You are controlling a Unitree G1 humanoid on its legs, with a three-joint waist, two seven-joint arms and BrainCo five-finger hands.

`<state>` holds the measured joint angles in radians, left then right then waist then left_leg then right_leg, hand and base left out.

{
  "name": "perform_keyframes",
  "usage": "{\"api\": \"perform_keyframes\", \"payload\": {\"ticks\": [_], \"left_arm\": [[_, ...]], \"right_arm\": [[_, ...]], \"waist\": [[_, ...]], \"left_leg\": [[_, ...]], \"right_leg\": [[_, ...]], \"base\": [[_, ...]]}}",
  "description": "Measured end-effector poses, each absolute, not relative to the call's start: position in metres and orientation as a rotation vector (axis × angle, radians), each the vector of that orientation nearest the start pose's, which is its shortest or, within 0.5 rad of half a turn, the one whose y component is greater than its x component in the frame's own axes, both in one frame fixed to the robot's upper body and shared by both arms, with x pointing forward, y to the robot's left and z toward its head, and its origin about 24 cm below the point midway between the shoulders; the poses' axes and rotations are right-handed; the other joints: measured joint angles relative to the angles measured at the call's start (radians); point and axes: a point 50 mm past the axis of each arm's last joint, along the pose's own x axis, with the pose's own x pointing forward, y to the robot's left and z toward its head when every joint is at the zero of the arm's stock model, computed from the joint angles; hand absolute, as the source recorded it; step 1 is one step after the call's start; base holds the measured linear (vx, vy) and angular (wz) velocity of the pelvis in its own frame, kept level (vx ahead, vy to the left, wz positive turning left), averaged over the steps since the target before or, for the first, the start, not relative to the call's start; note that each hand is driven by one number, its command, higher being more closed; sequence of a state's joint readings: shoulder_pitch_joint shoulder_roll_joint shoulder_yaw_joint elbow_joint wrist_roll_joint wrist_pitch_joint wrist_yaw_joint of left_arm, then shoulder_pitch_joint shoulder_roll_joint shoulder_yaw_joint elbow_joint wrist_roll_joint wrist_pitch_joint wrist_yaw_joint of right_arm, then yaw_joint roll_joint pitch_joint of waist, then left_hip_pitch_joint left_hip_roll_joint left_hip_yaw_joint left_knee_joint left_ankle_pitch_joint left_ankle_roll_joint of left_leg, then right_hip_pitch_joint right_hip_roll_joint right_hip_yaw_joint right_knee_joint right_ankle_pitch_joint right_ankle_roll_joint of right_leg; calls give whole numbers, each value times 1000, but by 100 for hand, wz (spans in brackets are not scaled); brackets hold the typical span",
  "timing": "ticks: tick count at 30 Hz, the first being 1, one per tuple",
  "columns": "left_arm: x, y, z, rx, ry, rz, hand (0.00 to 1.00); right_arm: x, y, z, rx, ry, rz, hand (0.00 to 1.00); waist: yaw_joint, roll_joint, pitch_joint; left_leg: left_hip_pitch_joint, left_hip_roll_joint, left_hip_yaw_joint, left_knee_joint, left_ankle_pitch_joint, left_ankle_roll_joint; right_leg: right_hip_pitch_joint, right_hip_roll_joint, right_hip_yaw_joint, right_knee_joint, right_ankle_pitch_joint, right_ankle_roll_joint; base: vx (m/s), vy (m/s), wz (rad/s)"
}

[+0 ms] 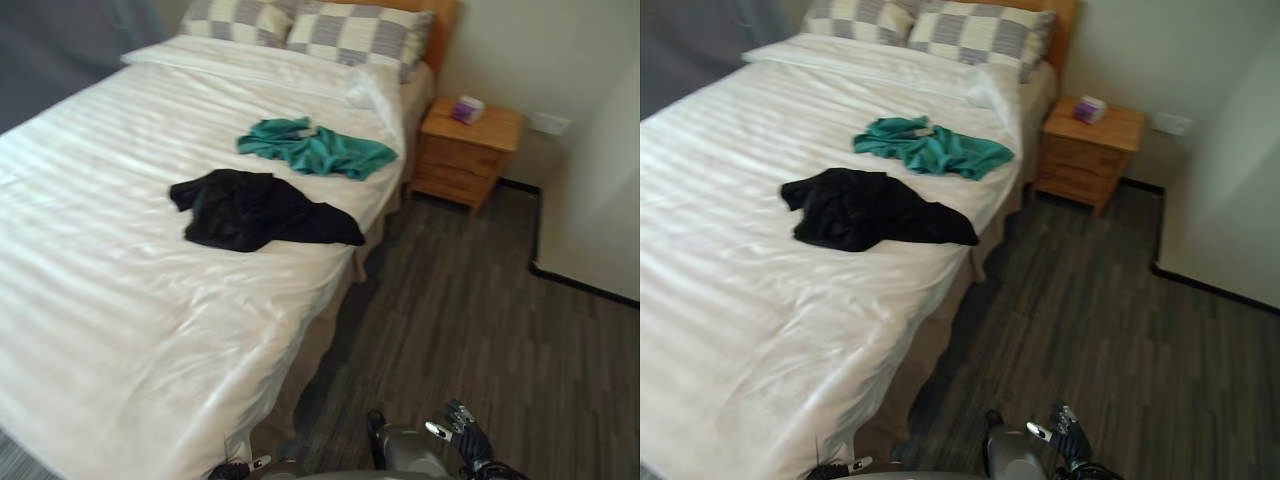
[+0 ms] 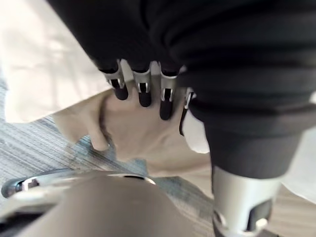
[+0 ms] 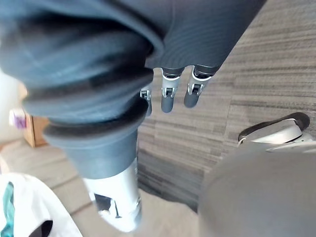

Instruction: Tidy the bed and pick cloth on bed and put in laundry

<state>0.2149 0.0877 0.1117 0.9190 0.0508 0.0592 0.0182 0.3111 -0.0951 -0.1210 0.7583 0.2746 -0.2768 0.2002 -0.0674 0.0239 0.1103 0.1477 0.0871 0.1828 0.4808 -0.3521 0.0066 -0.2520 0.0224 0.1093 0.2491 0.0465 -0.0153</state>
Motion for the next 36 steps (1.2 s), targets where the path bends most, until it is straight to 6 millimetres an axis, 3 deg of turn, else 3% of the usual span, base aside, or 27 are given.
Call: {"api": "perform_keyframes", "payload": {"ticks": [1,2,3,4,5,6,7,8,19,21,22,23,25,26,27,28,29,31,32,34,36], "left_arm": [[62,204,-161,71,1181,177,0],[67,201,-161,54,1166,159,0],[74,199,-160,18,1147,165,0],[79,198,-159,-7,1132,174,0],[89,191,-158,-55,1095,181,0],[99,184,-156,-86,1056,175,0],[108,178,-153,-103,1020,162,0],[105,185,-158,-11,1109,179,0],[102,186,-159,-37,1078,215,0],[100,186,-159,-47,1063,238,0],[101,187,-158,-36,1050,253,0],[102,191,-157,-31,1035,278,0],[96,195,-157,-53,1023,338,0],[92,200,-156,-60,1014,367,0],[92,204,-154,-55,987,379,0],[93,205,-154,-56,976,381,0],[93,203,-153,-64,962,387,0],[94,202,-153,-72,954,390,0],[88,202,-154,-70,970,392,0],[81,203,-155,-74,979,398,0],[82,206,-154,-84,959,398,0]], "right_arm": [[82,-211,-131,247,716,-209,0],[84,-206,-131,280,707,-207,0],[86,-206,-130,270,698,-198,0],[85,-205,-131,262,708,-197,0],[85,-202,-133,255,733,-194,0],[89,-206,-132,238,734,-197,0],[88,-208,-133,220,749,-203,0],[79,-212,-151,223,868,-258,0],[75,-212,-153,265,878,-281,0],[74,-212,-154,288,880,-288,0],[72,-213,-154,302,879,-306,0],[70,-217,-154,308,879,-329,0],[70,-220,-153,312,872,-345,0],[72,-220,-153,311,862,-344,0],[71,-222,-153,306,868,-344,0],[75,-224,-151,301,855,-336,0],[76,-225,-150,301,845,-331,0],[80,-231,-149,288,842,-326,0],[82,-231,-150,292,852,-326,0],[88,-229,-149,295,845,-316,0],[95,-221,-150,288,841,-281,0]], "waist": [[-6,3,-4],[-6,9,-7],[-4,12,-7],[-4,9,-7],[1,2,-6],[-3,20,3],[-22,18,7],[-30,-4,122],[-29,1,122],[-28,6,123],[-27,20,131],[-23,17,131],[-23,32,126],[-11,26,120],[-4,38,126],[0,44,122],[10,61,124],[23,72,135],[32,69,138],[35,58,142],[41,39,141]], "left_leg": [[20,0,19,-36,-6,-9],[58,-3,85,-124,-8,-18],[79,-14,129,-172,2,-34],[87,-24,141,-186,16,-33],[77,-33,146,-177,54,-25],[79,-36,157,-200,61,-4],[104,-44,176,-243,49,16],[75,-71,114,-287,37,8],[69,-61,121,-272,39,6],[61,-48,132,-265,38,5],[56,-34,155,-271,30,-8],[44,-12,188,-268,10,-30],[44,43,250,-208,-38,-110],[23,65,271,-88,-38,-121],[-57,127,271,148,-22,-100],[-135,163,221,323,48,-32],[-252,179,126,511,135,-39],[-346,151,32,630,115,-69],[-388,106,-5,620,104,-80],[-383,75,3,506,98,-71],[-397,46,59,234,93,-58]], "right_leg": [[-9,12,-6,-13,20,-12],[-27,26,-48,-21,101,-13],[-35,23,-134,-34,151,-64],[-35,23,-172,-49,185,-93],[-7,24,-186,-149,310,-83],[-29,18,-216,-60,227,-96],[-75,-10,-260,191,40,-80],[93,7,-247,78,-134,-15],[106,16,-249,25,-95,-21],[113,8,-291,3,-110,-31],[110,0,-341,8,-125,-33],[108,-2,-378,26,-132,-43],[112,18,-418,92,-164,-73],[134,9,-413,97,-199,-71],[154,34,-394,74,-226,-64],[171,50,-378,55,-228,-72],[196,62,-350,41,-233,-80],[229,74,-309,28,-231,-76],[287,78,-276,-8,-215,-79],[343,78,-253,-55,-214,-78],[419,83,-232,-119,-215,-75]], "base": [[-58,141,-99],[-101,70,-115],[-126,35,-126],[-255,-11,-120],[-250,-39,-97],[-254,-50,-76],[-105,-31,-29],[-45,-11,-3],[-20,-3,0],[-79,-22,2],[-98,-52,-10],[-93,-102,-39],[19,-119,-68],[168,-109,-92],[174,-144,-95],[210,-188,-88],[245,-179,-72],[276,-125,-69],[234,-84,-68],[273,-74,-57],[342,-49,-24]]}}
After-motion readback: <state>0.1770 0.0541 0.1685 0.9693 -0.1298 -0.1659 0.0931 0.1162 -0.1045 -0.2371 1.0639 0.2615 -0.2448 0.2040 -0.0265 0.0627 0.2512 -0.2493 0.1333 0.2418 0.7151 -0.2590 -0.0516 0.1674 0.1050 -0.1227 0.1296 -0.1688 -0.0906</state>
